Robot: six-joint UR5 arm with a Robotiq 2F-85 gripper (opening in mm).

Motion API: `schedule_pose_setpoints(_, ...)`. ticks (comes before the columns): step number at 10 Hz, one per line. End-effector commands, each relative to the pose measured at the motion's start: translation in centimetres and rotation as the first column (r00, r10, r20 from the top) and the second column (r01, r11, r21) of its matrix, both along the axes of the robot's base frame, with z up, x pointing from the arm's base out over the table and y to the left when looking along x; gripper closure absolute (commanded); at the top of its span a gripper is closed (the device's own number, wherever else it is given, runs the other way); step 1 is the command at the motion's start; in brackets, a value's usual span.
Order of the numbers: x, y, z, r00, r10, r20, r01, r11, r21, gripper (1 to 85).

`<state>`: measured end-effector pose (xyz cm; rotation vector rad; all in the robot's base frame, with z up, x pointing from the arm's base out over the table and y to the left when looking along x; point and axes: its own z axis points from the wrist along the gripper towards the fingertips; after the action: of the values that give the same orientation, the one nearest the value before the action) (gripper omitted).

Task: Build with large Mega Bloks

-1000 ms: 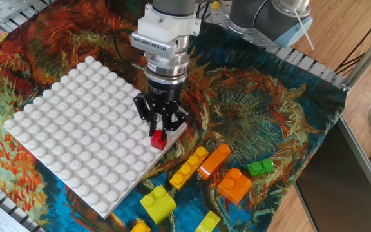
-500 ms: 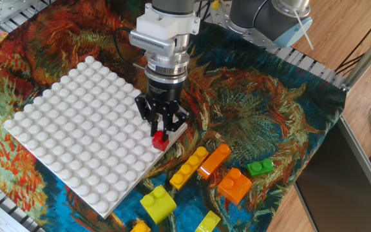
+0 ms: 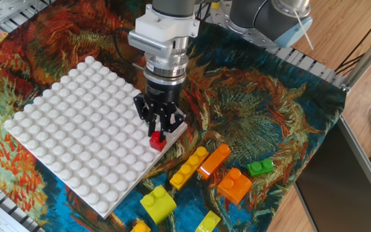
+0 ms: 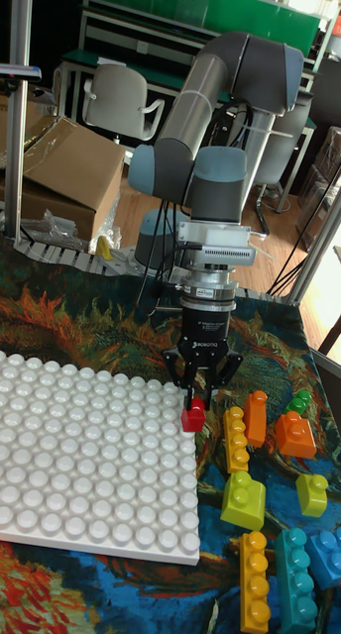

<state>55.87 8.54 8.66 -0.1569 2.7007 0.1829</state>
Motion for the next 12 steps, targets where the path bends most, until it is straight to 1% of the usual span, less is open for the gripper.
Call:
schedule_pose_setpoints(1, 0.3, 0.3, -0.2, 0.999, -0.035, -0.003, 0.035, 0.999, 0.032, 84.3)
schedule_pose_setpoints(2, 0.2, 0.8, -0.1, 1.000, -0.029, -0.006, 0.029, 0.998, 0.054, 84.3)
schedule_pose_setpoints(3, 0.2, 1.0, -0.1, 1.000, -0.021, -0.004, 0.021, 0.998, 0.058, 84.3)
schedule_pose_setpoints(4, 0.3, 0.9, 0.0, 0.999, -0.040, -0.002, 0.040, 0.997, 0.063, 84.3)
schedule_pose_setpoints(5, 0.7, 0.7, 0.1, 0.998, -0.058, 0.011, 0.057, 0.997, 0.060, 84.3)
schedule_pose_setpoints(6, 0.9, 0.4, 0.1, 0.998, -0.067, 0.016, 0.066, 0.996, 0.052, 84.3)
schedule_pose_setpoints(9, 0.8, -0.5, 0.0, 0.999, -0.045, 0.019, 0.045, 0.999, 0.006, 84.3)
schedule_pose_setpoints(10, 1.0, -1.2, 0.0, 0.999, -0.042, 0.030, 0.042, 0.999, -0.027, 84.3)
schedule_pose_setpoints(11, 1.0, -1.1, -0.1, 0.998, -0.054, 0.025, 0.054, 0.998, -0.018, 84.3)
schedule_pose_setpoints(12, 1.0, -0.7, 0.0, 0.997, -0.076, 0.017, 0.076, 0.997, 0.017, 84.3)
